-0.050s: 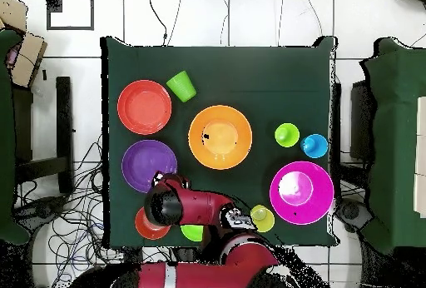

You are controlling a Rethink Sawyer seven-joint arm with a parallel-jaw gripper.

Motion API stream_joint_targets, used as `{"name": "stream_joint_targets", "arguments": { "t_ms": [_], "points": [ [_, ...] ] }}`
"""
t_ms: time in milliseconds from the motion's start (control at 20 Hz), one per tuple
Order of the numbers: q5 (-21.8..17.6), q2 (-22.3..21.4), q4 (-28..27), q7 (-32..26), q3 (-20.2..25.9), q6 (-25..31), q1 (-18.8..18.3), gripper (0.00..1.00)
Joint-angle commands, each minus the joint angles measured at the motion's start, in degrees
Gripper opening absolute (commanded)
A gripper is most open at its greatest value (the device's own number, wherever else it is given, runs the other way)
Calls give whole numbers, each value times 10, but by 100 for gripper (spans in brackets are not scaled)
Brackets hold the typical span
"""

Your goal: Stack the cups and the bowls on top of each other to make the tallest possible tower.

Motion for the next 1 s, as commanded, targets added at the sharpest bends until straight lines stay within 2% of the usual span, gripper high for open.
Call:
{"name": "stream_joint_targets", "arguments": {
  "t_ms": [50, 300, 1000],
  "points": [
    [5, 58, -31, 99, 44, -30, -8, 0],
    [11, 54, -33, 97, 37, -22, 1, 0],
    [14, 44, -26, 96, 46, -3, -7, 0]
  ]
}}
